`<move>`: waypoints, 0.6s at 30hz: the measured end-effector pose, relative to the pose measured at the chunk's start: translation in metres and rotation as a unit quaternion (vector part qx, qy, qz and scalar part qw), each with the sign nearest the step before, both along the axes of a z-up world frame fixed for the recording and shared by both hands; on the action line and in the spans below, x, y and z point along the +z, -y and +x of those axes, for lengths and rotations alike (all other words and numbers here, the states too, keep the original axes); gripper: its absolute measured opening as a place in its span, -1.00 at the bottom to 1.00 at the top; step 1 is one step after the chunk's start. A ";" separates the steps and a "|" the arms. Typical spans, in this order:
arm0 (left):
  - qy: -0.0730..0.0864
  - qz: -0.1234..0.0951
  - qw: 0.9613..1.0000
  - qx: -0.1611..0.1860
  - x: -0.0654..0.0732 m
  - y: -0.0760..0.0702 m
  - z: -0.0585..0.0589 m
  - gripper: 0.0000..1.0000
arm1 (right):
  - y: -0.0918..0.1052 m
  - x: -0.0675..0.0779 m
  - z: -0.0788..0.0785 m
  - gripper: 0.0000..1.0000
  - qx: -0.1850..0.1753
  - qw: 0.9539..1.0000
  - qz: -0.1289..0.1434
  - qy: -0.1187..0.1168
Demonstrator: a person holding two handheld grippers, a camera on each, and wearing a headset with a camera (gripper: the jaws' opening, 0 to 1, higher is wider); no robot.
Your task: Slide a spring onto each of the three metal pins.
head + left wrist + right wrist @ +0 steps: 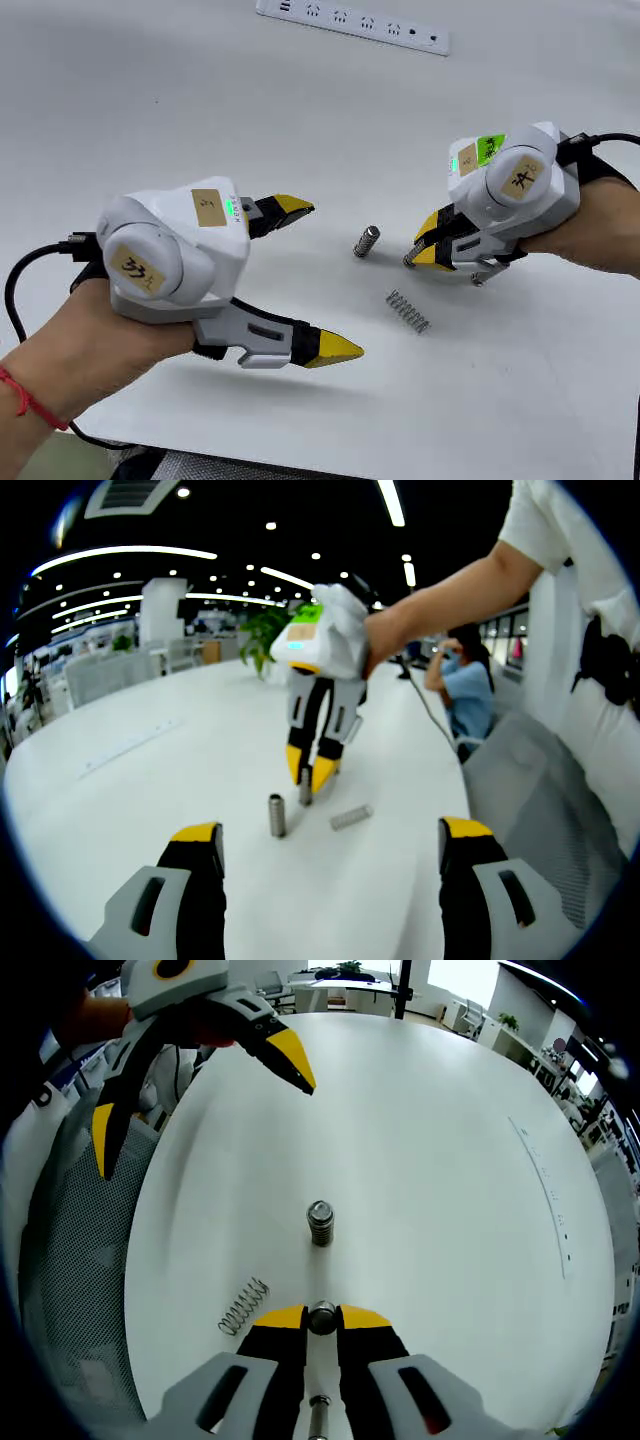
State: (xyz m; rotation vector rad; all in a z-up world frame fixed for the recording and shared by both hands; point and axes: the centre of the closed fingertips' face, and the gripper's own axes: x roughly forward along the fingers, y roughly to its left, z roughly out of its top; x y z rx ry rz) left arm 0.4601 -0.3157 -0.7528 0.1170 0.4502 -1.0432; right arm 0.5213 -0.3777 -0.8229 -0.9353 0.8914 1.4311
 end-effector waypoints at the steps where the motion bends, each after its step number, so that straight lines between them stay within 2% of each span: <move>1: 0.000 0.000 1.000 0.000 0.000 0.000 0.000 0.79 | 0.000 0.000 -0.001 -0.74 0.000 1.000 0.000 0.000; 11: 0.003 0.004 1.000 0.001 0.003 -0.001 -0.001 0.79 | 0.000 0.004 0.001 -0.64 -0.009 1.000 0.012 -0.001; 18: 0.005 0.010 1.000 -0.002 0.005 0.000 -0.002 0.79 | 0.000 0.021 0.005 -0.52 -0.030 0.999 0.044 0.000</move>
